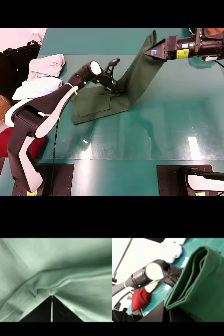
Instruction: Fold the shirts.
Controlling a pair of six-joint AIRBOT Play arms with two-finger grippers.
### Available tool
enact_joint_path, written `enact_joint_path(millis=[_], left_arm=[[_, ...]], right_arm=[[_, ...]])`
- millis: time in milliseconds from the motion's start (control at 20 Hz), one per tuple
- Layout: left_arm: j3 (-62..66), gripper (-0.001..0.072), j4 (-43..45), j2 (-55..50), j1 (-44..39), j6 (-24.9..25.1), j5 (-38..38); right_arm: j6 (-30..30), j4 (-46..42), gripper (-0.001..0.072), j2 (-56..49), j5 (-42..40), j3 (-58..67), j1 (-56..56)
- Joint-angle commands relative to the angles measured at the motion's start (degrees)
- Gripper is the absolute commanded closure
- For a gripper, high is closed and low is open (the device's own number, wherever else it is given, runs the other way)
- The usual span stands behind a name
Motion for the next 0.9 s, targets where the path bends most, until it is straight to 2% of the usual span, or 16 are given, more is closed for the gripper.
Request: enact_joint_path(millis=[0, 100, 300, 450, 550, 600, 650, 750, 850], left_arm=[[8.90, 0.0687, 4.24, -0.02, 3.30, 0.07, -9.42], [14.47, 0.0686, 9.94, 0.87, 6.10, 0.02, -15.54], [13.46, 0.0686, 24.26, 11.65, 14.56, -0.11, -18.25], [12.52, 0.0686, 29.16, 20.55, 22.29, 0.09, -20.24], [12.52, 0.0686, 29.14, 25.05, 26.47, 0.09, -20.63], [12.52, 0.0686, 29.14, 26.77, 27.98, 0.11, -20.76], [12.50, 0.0686, 29.14, 28.30, 29.18, 0.11, -20.90], [12.50, 0.0686, 29.14, 30.18, 30.34, 0.11, -21.53], [12.52, 0.0685, 28.74, 31.19, 30.25, 0.13, -22.01]], right_arm=[[-0.13, 0.20, 0.0698, -3.48, 0.48, 5.11, 4.33], [-0.13, 0.20, 0.0698, -6.29, -0.22, 7.93, 8.26], [-0.15, 0.22, 0.0697, -13.46, -2.51, 12.26, 17.49], [-0.17, 0.28, 0.0677, -19.45, -6.62, 14.01, 25.55], [-0.50, 0.22, 0.0516, -24.33, -9.29, 16.57, 31.32], [-1.77, 0.15, 0.0370, -26.53, -10.54, 18.08, 33.62], [-2.25, 0.13, 0.0294, -28.81, -10.73, 19.91, 35.39], [-2.14, -0.02, 0.0307, -31.87, -7.65, 22.99, 36.44], [-1.95, -0.63, 0.0316, -30.86, -4.85, 20.22, 34.75]])
